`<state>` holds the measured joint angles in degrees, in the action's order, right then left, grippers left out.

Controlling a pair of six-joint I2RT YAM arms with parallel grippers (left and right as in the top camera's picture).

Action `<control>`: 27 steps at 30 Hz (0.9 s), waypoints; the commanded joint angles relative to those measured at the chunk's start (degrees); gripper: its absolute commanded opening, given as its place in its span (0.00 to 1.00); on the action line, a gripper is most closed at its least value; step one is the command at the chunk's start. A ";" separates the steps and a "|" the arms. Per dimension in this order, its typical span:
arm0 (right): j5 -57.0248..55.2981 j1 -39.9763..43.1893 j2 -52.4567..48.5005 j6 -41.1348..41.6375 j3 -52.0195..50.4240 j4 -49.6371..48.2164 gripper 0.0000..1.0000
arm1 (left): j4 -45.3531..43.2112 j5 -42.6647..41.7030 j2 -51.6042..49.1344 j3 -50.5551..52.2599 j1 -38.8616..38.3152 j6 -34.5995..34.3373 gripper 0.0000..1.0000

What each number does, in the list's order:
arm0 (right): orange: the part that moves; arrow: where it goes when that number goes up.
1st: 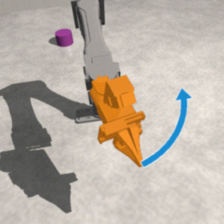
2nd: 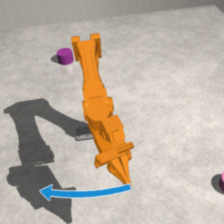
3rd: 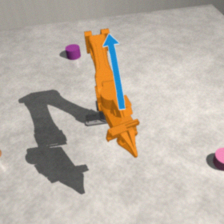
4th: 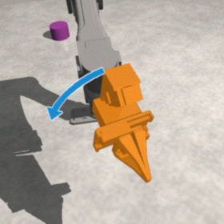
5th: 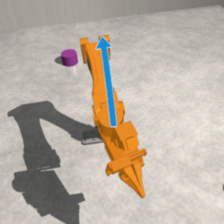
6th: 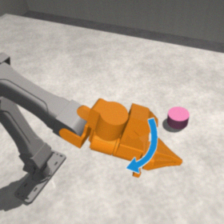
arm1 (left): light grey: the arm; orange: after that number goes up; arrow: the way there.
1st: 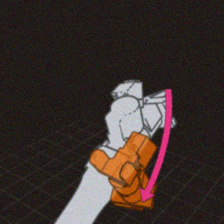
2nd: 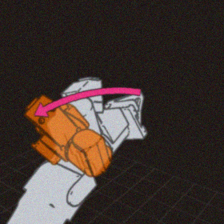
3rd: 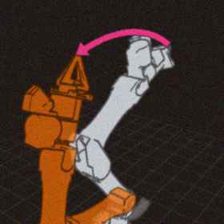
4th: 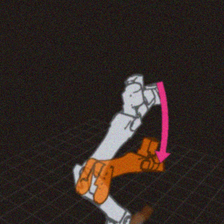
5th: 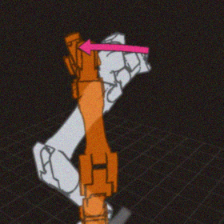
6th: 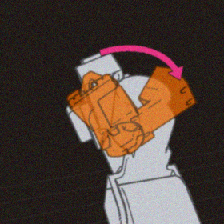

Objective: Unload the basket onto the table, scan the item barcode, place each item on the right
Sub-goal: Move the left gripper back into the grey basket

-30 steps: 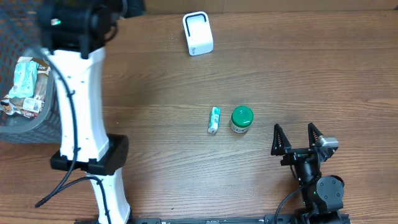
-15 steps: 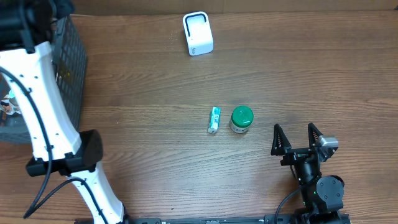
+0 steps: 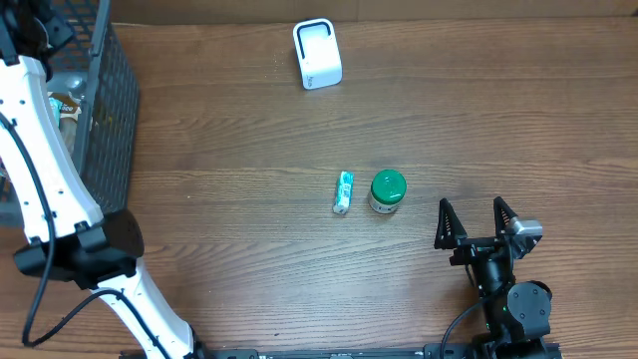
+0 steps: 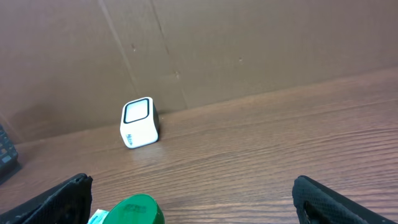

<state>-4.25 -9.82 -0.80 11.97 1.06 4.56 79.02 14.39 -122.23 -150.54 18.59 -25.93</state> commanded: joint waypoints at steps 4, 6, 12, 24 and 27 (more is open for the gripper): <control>0.31 0.20 0.57 -0.26 -0.61 -0.15 1.00 | -3.50 -0.92 -0.28 7.13 2.86 -3.45 0.71; 0.31 0.20 0.57 -0.26 -0.61 -0.13 1.00 | -4.79 -1.14 -0.28 8.68 3.15 -3.45 0.71; 0.31 0.20 0.57 -0.26 -0.61 -0.13 1.00 | -8.07 -1.60 -0.28 13.94 3.19 -1.81 0.73; 0.31 0.20 0.57 -0.26 -0.61 -0.13 1.00 | -16.15 -5.46 -0.28 22.69 3.19 2.19 0.80; 0.31 0.20 0.57 -0.26 -0.61 -0.13 1.00 | -18.10 -5.46 -0.28 25.18 3.21 2.19 0.82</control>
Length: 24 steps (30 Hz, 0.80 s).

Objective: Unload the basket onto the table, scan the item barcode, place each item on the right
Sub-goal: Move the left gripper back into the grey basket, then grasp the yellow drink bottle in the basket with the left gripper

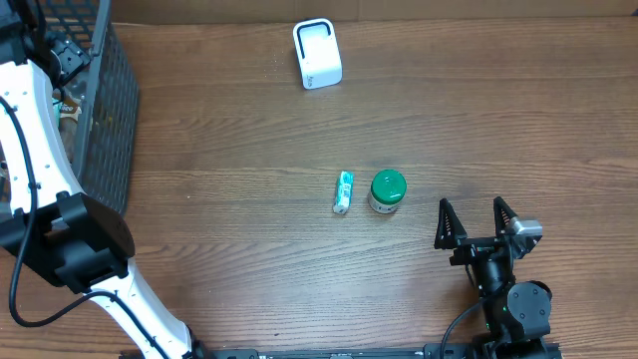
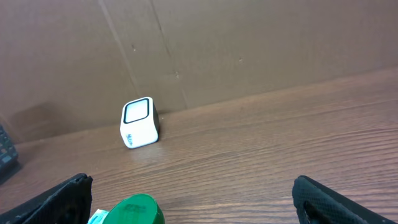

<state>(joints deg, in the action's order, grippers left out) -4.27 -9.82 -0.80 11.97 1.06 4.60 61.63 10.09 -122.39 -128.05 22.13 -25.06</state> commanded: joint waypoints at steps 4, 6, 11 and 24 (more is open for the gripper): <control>0.33 0.20 0.57 -0.26 -0.61 -0.17 1.00 | -3.34 -1.97 -0.13 5.44 -0.33 1.99 0.85; 0.33 0.20 0.57 -0.26 -0.61 -0.17 1.00 | -5.22 -3.76 -0.13 6.75 -0.35 3.61 0.85; 0.33 0.20 0.57 -0.26 -0.61 -0.20 1.00 | -7.48 -5.68 -0.13 8.70 -0.35 4.31 0.86; 0.33 0.20 0.57 -0.26 -0.61 -0.17 1.00 | -13.18 -5.66 -0.13 17.14 -0.33 4.31 0.82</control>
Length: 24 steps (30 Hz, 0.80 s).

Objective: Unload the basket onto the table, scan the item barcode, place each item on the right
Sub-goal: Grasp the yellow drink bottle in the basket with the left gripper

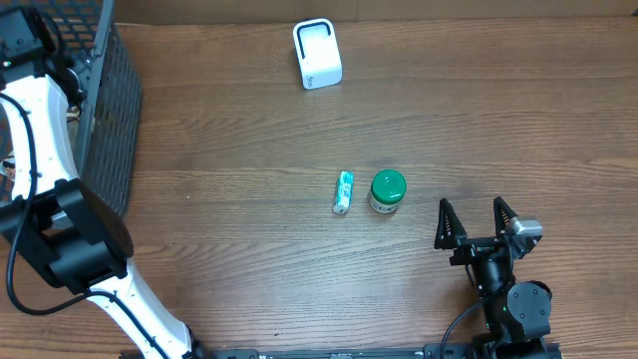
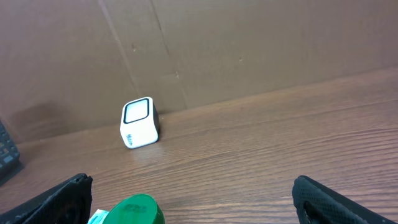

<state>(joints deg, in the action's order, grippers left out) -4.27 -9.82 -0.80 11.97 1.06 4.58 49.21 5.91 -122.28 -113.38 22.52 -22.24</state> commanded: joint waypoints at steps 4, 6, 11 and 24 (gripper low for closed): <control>0.33 0.20 0.57 -0.26 -0.61 -0.15 1.00 | -3.08 -1.49 -0.24 5.35 -0.72 1.49 0.70; 0.33 0.20 0.57 -0.26 -0.61 -0.15 1.00 | -3.63 -1.49 -0.24 6.29 -0.70 1.49 0.63; 0.33 0.20 0.57 -0.26 -0.61 -0.15 1.00 | -4.13 -1.29 -0.24 6.40 -0.68 1.51 0.47; 0.33 0.20 0.57 -0.26 -0.61 -0.15 1.00 | -1.14 6.56 6.01 -0.66 -0.68 2.19 0.40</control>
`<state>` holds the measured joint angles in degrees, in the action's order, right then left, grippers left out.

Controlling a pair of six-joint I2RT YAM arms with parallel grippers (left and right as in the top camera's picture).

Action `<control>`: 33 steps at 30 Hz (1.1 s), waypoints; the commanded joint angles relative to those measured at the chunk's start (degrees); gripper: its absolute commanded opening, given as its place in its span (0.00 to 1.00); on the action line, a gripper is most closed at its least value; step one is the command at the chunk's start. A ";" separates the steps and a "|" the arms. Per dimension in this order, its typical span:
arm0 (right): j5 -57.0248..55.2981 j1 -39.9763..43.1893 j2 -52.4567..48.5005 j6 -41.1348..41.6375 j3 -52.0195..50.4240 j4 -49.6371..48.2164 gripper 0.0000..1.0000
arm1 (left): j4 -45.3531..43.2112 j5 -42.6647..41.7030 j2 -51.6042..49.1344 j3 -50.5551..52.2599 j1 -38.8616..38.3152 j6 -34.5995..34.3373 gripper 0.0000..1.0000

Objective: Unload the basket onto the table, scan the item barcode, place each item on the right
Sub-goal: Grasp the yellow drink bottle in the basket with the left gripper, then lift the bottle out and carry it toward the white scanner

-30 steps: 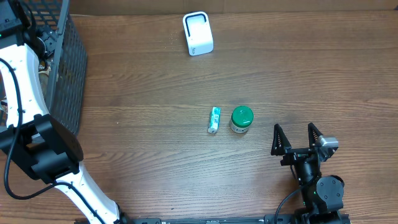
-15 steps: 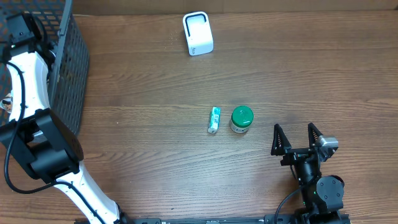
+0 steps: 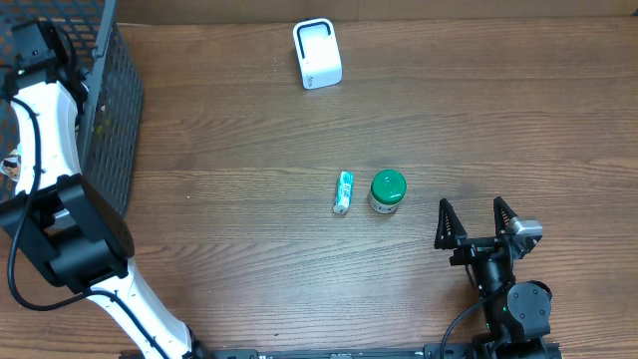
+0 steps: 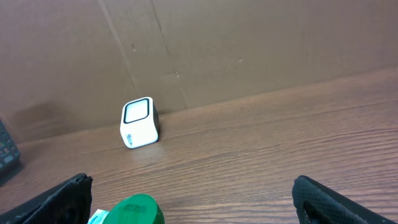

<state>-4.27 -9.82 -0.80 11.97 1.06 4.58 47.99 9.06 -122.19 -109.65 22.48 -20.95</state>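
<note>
The white barcode scanner [image 3: 317, 54] stands at the table's far edge and also shows as the scanner [image 4: 139, 122] in the right wrist view. A green-lidded jar [image 3: 387, 191] and a small teal-and-white pack [image 3: 343, 191] lie mid-table. My right gripper [image 3: 477, 221] rests open and empty to the right of the jar [image 4: 134, 210], nearer the front edge. My left gripper [image 3: 38, 42] is over the black wire basket [image 3: 112, 110] at the far left. Its fingers are too hidden to read.
The basket holds some packaged items [image 3: 8, 165], partly hidden behind its mesh wall and my left arm [image 3: 45, 130]. A brown cardboard wall [image 4: 217, 43] runs along the back of the table. Bare wood [image 3: 249, 130] lies between the basket and the scanner.
The end of my left arm has shifted slightly over the basket's top corner. My right gripper, the jar, the pack and the scanner have not moved.
My left arm reached into the basket at the far left with its elbow low near the front. At each later moment the elbow stood further back and the wrist sat a little differently over the basket. The table items and right gripper stayed put throughout.
</note>
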 commanded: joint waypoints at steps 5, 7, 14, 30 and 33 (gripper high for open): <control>0.33 0.20 0.57 -0.26 -0.61 -0.15 1.00 | 0.13 3.37 14.12 -6.86 -0.76 0.83 0.39; 0.33 0.20 0.57 -0.26 -0.61 -0.17 1.00 | 0.04 3.30 17.59 -6.88 -0.87 0.81 0.39; 0.33 0.20 0.57 -0.26 -0.61 -0.15 1.00 | 0.79 2.95 27.23 -6.88 -2.67 0.81 0.40; 0.33 0.20 0.57 -0.26 -0.61 -0.17 1.00 | 9.97 5.09 36.24 -6.86 -23.08 0.83 0.39; 0.33 0.20 0.57 -0.26 -0.61 -0.17 1.00 | 11.72 5.09 35.47 -6.80 -28.00 0.76 0.39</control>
<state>-4.25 -9.82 -0.80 11.97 1.04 4.62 59.07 12.62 -87.29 -115.55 -0.86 -20.78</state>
